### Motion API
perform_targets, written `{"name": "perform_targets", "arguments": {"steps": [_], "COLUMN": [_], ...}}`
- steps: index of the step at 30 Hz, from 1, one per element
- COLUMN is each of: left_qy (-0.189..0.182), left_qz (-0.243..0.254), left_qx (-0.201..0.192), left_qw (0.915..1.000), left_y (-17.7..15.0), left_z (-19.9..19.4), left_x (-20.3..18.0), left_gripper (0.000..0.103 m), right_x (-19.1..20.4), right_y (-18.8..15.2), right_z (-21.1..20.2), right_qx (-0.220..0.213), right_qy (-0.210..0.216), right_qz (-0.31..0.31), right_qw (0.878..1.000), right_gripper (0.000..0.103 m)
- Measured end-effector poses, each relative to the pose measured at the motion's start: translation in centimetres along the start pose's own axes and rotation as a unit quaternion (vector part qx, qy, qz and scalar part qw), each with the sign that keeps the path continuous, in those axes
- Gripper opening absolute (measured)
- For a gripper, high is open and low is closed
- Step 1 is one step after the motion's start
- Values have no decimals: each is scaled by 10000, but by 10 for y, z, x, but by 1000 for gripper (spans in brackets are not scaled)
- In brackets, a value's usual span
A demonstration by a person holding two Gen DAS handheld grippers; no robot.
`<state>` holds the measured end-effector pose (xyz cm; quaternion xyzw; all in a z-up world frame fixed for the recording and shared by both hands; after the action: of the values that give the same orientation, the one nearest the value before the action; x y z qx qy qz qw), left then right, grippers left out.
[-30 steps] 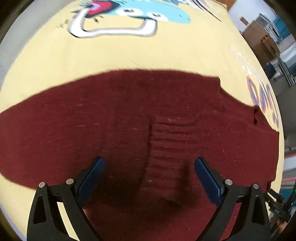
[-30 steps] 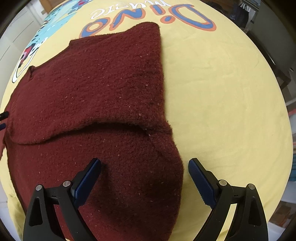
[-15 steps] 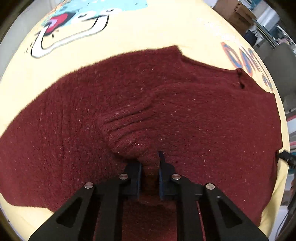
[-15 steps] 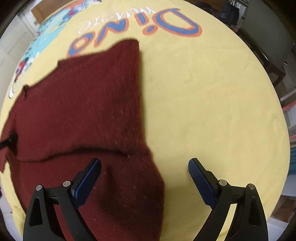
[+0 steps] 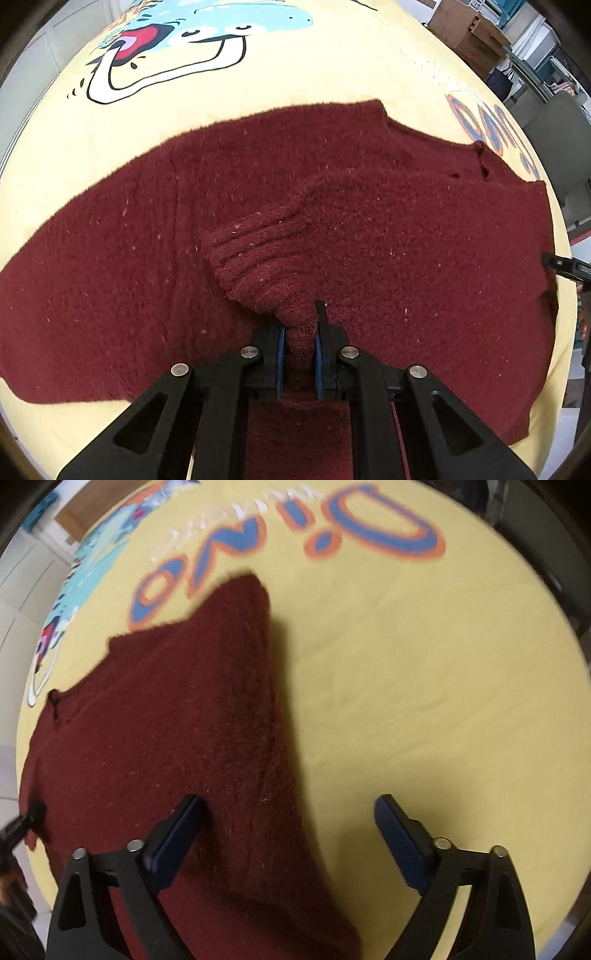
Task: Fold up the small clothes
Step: 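Lay the held sleeve across the sweater body with the left gripper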
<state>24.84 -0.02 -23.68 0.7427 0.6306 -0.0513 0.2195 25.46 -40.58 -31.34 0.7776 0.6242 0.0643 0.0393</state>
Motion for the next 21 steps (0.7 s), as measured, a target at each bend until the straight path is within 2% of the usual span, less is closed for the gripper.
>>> {"name": "perform_targets", "arguments": {"steps": [1,2,3,7,10,13,14,15,16,17,18,19,20,21], "left_qy": [-5,-6,-6,42,161,286,286,299,347,456,548,617,599,545], "left_qz": [7,8,11,139,201,237,241,241,243,231,220,227,244,247], "left_qx": [-9,-11,-13,-43,21,-20,-48,-67,-60,-46,-45,-122,-246,-375], "left_qw": [10000,10000,10000,9999,9997,9993,9993,9992,9991,9987,9982,9978,9976,9975], "left_y": [2,3,2,13,11,12,12,13,13,14,15,17,19,22], "left_z": [2,2,1,8,15,23,22,22,21,19,17,11,5,-2], "left_x": [0,1,0,-4,-2,-2,-3,-4,-5,-5,-6,-9,-12,-17], "left_gripper": [10,10,10,10,12,16,17,22,32,38,55,70,76,87], "right_x": [1,2,3,-2,-4,-8,-8,-7,-6,-5,-4,0,4,11], "right_y": [-1,-1,-2,-11,-16,-15,-16,-16,-14,-14,-15,-17,-19,-22], "right_z": [0,-1,-4,-25,-11,-6,-7,-10,-12,-18,-26,-37,-47,-58], "right_qx": [-26,-55,-65,-432,-238,-147,-148,-187,-228,-339,-485,-721,-957,-1199], "right_qy": [88,234,413,212,187,380,381,308,216,14,-167,-321,-395,-447], "right_qz": [11,34,92,45,104,448,462,427,389,300,210,71,-71,-226], "right_qw": [10000,9997,9991,9988,9995,9982,9981,9984,9988,9990,9985,9969,9946,9915], "right_gripper": [64,39,18,16,16,22,29,40,48,66,80,82,82,85]}}
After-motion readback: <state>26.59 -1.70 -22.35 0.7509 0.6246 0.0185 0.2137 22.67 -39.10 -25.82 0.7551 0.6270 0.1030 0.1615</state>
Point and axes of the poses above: each gripper's, at about its wrist camera, not at the fingertips, and z roughly the way its jaws point, x to its left, y to its top, the point moved 4 cm from there along z, roughly the way its jaws point, and after that the axes turned 13 degrees about -y, right-handed, at the moved point
